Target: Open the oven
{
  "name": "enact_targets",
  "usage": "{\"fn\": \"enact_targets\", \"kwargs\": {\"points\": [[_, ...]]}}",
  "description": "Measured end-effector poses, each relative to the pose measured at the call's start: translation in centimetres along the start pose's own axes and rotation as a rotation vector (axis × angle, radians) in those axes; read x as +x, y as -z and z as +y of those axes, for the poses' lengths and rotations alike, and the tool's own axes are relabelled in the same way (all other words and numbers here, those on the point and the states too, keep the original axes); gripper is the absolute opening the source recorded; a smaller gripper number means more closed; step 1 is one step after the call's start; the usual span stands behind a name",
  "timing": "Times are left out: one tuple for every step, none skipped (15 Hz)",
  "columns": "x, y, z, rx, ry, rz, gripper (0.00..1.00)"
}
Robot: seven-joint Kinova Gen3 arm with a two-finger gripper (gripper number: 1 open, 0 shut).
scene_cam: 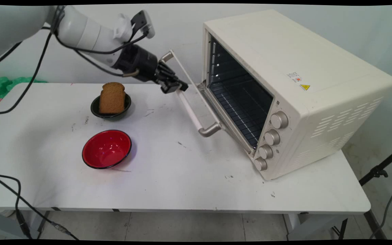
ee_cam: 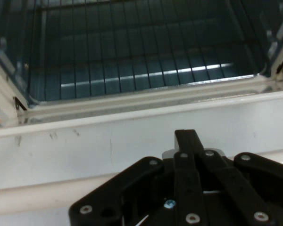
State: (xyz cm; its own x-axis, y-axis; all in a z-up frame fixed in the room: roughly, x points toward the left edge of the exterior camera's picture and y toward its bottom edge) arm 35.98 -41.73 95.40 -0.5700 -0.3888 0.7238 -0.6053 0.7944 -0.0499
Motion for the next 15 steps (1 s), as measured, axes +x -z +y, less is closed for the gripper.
{"fn": "enact_targets", "kwargs": {"points": [[-0.5, 0.1, 0.0, -0.002, 0.000, 0.000, 0.00], [-1.1, 0.2, 0.1, -0.003, 0.001, -0.001, 0.00], [-1.7, 0.3, 0.2, -0.005, 0.002, -0.001, 0.00], [-2.1, 0.3, 0.2, -0.007, 0.002, -0.001, 0.00], [-2.8, 0.3, 0.3, -0.008, 0.003, 0.000, 0.00], [-3.5, 0.4, 0.3, -0.009, 0.005, 0.000, 0.00], [-4.4, 0.5, 0.4, -0.011, 0.005, 0.002, 0.00], [-5.2, 0.5, 0.4, -0.012, 0.005, 0.003, 0.00], [-5.6, 0.5, 0.5, -0.014, 0.005, 0.004, 0.00], [-6.3, 0.4, 0.5, -0.015, 0.004, 0.006, 0.00], [-6.7, 0.4, 0.6, -0.016, 0.003, 0.007, 0.00], [-7.4, 0.4, 0.6, -0.018, 0.003, 0.010, 0.00], [-8.0, 0.3, 0.7, -0.020, 0.003, 0.012, 0.00], [-8.8, 0.3, 0.7, -0.022, 0.003, 0.016, 0.00], [-9.5, 0.2, 0.7, -0.022, 0.003, 0.018, 0.00]]}}
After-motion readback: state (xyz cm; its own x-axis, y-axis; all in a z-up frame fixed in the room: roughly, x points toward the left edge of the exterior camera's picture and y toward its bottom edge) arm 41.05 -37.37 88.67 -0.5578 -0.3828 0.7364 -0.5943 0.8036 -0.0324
